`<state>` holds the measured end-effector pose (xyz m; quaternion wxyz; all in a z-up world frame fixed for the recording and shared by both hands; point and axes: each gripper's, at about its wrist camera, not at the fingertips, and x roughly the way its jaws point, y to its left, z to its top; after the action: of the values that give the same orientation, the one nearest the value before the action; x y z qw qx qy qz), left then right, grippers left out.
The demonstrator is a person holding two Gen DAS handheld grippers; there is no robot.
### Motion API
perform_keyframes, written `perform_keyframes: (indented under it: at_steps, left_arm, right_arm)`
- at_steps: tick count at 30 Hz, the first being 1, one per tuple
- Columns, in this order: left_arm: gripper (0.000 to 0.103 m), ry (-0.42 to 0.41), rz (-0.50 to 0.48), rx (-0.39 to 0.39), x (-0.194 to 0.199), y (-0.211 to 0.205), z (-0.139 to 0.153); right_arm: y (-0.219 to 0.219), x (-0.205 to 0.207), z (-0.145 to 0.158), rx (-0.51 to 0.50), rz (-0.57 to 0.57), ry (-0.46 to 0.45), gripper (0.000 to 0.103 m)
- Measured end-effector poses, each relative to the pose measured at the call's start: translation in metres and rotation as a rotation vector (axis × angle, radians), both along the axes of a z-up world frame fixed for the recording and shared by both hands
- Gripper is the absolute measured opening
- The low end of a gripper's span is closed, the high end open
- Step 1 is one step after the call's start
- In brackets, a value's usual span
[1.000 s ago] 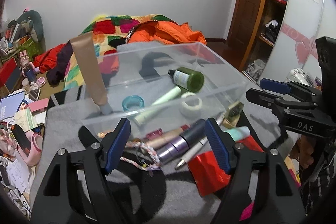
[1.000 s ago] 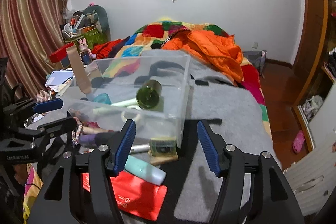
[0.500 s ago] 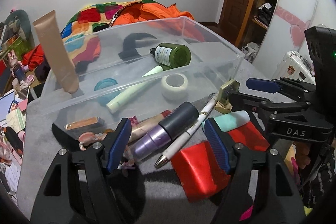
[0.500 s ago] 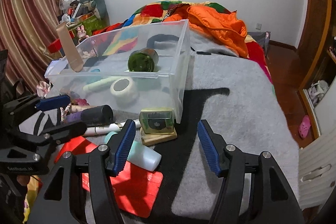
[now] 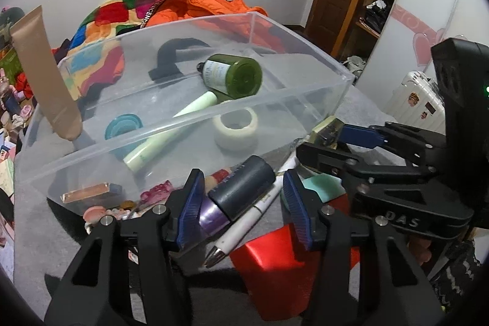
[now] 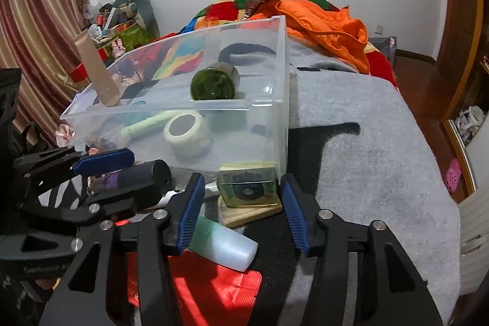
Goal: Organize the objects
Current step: 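Reach the left gripper toward the purple lipstick while the right grasps the small green box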
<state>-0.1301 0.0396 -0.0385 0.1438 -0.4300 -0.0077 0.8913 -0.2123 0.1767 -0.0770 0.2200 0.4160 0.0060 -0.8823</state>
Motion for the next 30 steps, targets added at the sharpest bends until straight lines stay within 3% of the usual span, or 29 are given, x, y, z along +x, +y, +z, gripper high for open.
perform_keyframes:
  at_steps: [5, 14, 19, 22, 27, 30]
  left_arm:
    - [0.05, -0.004, -0.015, -0.013, 0.004, 0.004, -0.001]
    - [0.049, -0.022, -0.042, -0.034, 0.009, 0.008, -0.003]
    - [0.049, -0.054, -0.061, 0.012, 0.0, 0.007, -0.005]
    - [0.049, -0.051, -0.066, 0.001, 0.0, 0.011, -0.006]
    - [0.031, -0.033, -0.055, -0.023, 0.011, 0.01, -0.004]
    - [0.027, -0.043, -0.055, -0.016, 0.019, 0.004, -0.003]
  right_arm:
    - [0.009, 0.0, -0.001, -0.024, -0.016, -0.01, 0.032]
    - [0.016, 0.007, 0.0, -0.052, -0.019, -0.012, 0.031]
    - [0.019, 0.012, 0.002, -0.057, -0.014, -0.011, 0.031]
    - [0.019, 0.015, 0.003, -0.057, -0.012, -0.007, 0.031]
    - [0.02, 0.019, 0.006, -0.062, -0.004, 0.001, 0.031]
    - [0.02, 0.021, 0.007, -0.064, -0.002, 0.005, 0.031]
